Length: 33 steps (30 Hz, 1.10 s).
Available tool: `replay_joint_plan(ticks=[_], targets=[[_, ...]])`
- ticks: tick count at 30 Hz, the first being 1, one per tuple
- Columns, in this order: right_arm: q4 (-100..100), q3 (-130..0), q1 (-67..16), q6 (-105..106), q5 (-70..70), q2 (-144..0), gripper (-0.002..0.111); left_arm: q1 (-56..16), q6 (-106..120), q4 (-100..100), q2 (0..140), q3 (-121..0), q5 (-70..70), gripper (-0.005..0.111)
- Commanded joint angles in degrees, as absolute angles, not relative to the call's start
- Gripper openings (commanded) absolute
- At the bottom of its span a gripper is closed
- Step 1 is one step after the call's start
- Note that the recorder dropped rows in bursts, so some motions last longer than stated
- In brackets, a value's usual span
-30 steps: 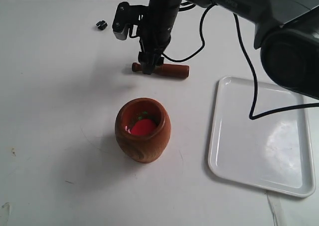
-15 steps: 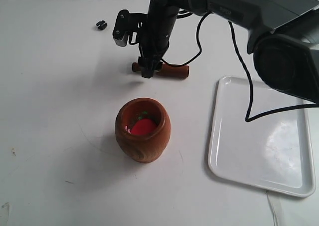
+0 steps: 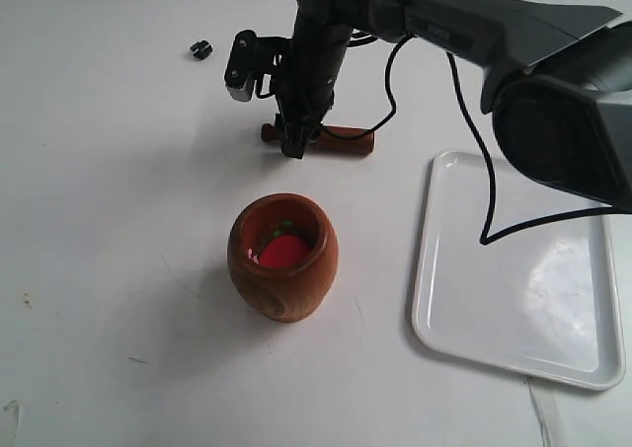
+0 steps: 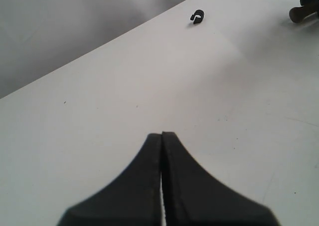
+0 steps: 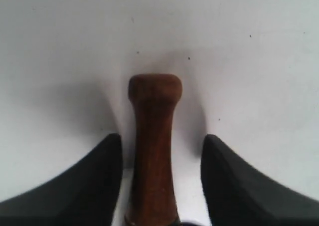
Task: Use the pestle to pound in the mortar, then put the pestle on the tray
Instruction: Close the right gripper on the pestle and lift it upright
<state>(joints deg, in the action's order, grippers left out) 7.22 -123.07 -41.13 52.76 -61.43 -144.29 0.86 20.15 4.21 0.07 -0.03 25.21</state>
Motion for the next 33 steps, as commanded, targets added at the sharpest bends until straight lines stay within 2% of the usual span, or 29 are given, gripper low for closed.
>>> replay_joint_plan(ticks=[1, 2, 3, 13, 21, 27, 33], targets=[[5.5, -123.4, -41.2, 53.2, -58.9, -144.5, 0.014, 0.4, 19.7, 3.8, 0.0, 0.0, 25.0, 0.000], [4.9, -123.4, -41.2, 53.2, -58.8, -144.5, 0.003, 0.4, 19.7, 3.8, 0.0, 0.0, 25.0, 0.000], [4.6, -123.4, -41.2, 53.2, -58.6, -144.5, 0.000, 0.4, 19.7, 3.8, 0.0, 0.0, 25.0, 0.000], [6.5, -123.4, -41.2, 48.1, -50.7, -138.5, 0.000, 0.4, 19.7, 3.8, 0.0, 0.0, 25.0, 0.000], [21.0, -122.4, -39.9, 48.0, -45.4, -130.7, 0.000, 0.4, 19.7, 3.8, 0.0, 0.0, 25.0, 0.000], [24.6, -112.8, -39.9, 49.5, -32.6, -123.8, 0.000, 0.4, 19.7, 3.8, 0.0, 0.0, 25.0, 0.000], [35.5, -93.1, -39.9, 58.9, -11.5, -114.0, 0.000, 0.4, 19.7, 3.8, 0.0, 0.0, 25.0, 0.000]])
